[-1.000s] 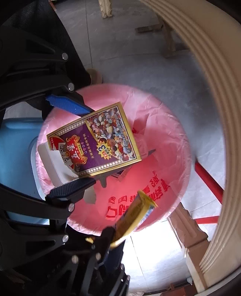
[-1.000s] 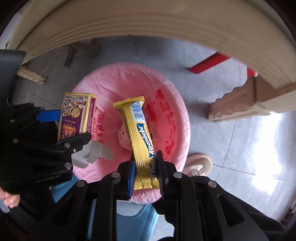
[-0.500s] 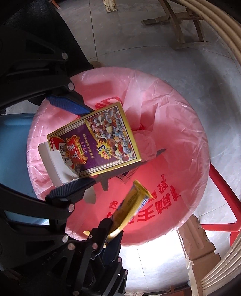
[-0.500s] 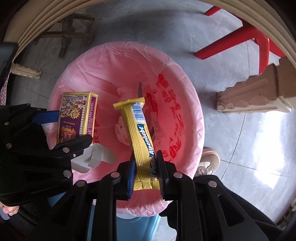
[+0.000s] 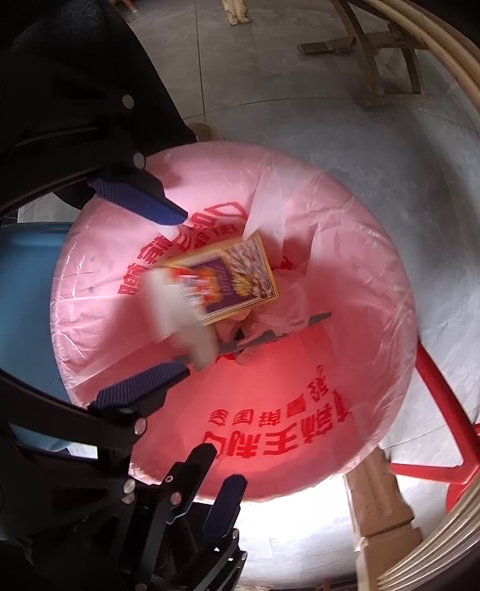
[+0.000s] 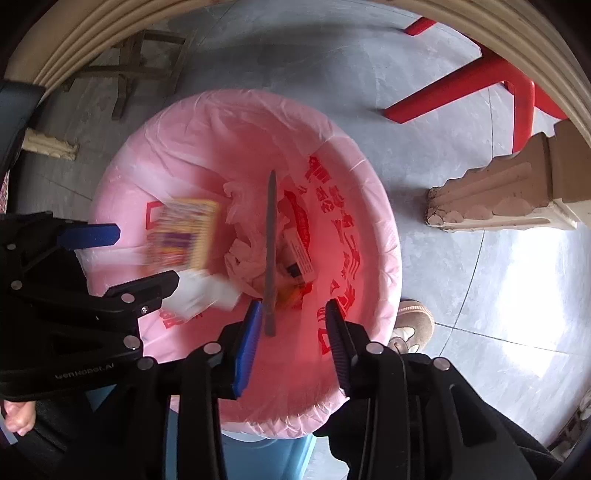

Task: Collect trash
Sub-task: 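Open both tools over the pink bin, dropping card box and snack bar, then raise both tools from the bin back toward the table, then grasp the red cube with the left tool while the right tool grasps the blue-white medicine box, then carry the red cube with the left tool while the right tool carries the medicine box over the bin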

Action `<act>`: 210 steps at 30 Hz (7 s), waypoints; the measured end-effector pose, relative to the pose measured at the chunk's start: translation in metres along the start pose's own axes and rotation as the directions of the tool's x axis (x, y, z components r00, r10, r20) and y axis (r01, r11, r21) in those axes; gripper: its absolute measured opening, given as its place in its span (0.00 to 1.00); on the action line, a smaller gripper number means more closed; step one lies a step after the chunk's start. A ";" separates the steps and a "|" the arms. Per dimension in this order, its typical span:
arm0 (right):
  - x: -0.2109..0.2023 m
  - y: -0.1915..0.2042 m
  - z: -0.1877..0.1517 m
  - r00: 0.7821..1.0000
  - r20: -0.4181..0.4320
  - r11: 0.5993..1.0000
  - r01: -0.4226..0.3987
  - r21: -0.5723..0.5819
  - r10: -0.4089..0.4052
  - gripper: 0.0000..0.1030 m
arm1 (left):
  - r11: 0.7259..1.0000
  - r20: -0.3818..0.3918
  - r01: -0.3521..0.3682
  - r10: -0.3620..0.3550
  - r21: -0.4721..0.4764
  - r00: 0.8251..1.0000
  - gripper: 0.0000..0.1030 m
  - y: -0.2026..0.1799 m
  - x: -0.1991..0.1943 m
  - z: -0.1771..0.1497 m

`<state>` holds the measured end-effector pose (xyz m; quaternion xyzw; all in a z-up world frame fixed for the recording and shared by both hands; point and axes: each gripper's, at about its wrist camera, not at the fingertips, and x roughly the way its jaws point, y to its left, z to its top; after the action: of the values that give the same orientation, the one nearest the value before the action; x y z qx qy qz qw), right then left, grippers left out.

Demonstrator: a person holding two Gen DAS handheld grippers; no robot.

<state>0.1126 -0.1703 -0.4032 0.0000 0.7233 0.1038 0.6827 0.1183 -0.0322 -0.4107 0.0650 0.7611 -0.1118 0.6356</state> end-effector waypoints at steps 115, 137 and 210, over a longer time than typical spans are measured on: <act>-0.198 0.042 0.198 0.984 0.177 0.503 0.155 -0.850 -0.004 0.83 | 0.973 0.082 0.135 -0.122 -0.187 0.989 0.80 0.082 -0.234 0.137; -0.202 0.029 0.193 0.974 0.218 0.651 0.129 -0.748 0.058 0.76 | 0.985 0.078 -0.012 0.026 -0.175 0.997 0.54 0.047 -0.229 0.143; -0.326 0.049 -0.043 0.801 0.599 0.968 0.157 -0.194 -0.010 0.62 | 0.983 0.571 -0.137 0.043 0.121 0.820 0.28 -0.017 -0.311 -0.082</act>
<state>0.0855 -0.1753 -0.0719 -0.0798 0.4555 0.1525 0.8734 0.0933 -0.0150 -0.0901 0.1146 0.5231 -0.1552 0.8301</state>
